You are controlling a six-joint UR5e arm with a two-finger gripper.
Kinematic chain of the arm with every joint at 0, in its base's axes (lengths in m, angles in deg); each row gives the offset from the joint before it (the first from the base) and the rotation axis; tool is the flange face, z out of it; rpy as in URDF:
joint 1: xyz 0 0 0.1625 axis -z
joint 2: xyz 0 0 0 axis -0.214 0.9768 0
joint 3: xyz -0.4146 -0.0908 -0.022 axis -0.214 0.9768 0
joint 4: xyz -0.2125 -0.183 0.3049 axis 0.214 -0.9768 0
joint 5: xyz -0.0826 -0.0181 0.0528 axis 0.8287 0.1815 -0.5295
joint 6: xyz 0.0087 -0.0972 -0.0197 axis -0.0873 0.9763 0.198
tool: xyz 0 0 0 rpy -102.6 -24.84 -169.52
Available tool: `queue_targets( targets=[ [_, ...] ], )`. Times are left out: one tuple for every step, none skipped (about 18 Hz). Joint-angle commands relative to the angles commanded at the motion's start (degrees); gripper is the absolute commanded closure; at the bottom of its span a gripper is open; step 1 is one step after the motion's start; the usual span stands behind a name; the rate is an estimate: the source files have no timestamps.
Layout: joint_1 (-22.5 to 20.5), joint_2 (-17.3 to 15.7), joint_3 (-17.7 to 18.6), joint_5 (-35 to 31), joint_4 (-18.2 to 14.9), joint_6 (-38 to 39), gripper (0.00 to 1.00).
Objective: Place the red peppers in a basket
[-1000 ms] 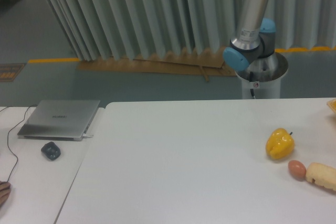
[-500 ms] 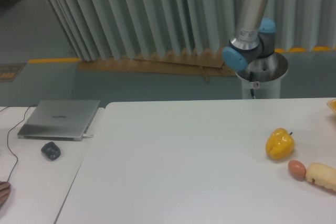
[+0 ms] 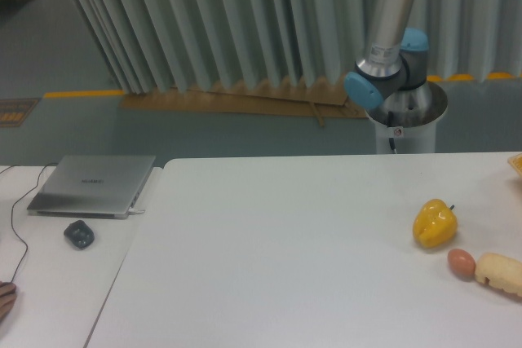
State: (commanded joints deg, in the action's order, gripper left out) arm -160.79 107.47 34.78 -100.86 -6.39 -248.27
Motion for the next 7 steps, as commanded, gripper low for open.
queue_targets(
  targets=[
    [0.18, -0.17, 0.00, 0.00, 0.00, 0.09, 0.00],
    [0.27, -0.09, 0.00, 0.09, 0.00, 0.18, 0.00],
    [0.44, -0.09, 0.00, 0.00, 0.00, 0.18, 0.00],
    [0.44, -0.09, 0.00, 0.00, 0.00, 0.27, 0.00],
    [0.44, -0.09, 0.00, 0.00, 0.00, 0.27, 0.00],
    [0.53, -0.18, 0.00, 0.09, 0.00, 0.27, 0.00],
    [0.53, -0.18, 0.00, 0.09, 0.00, 0.27, 0.00]
  ],
)
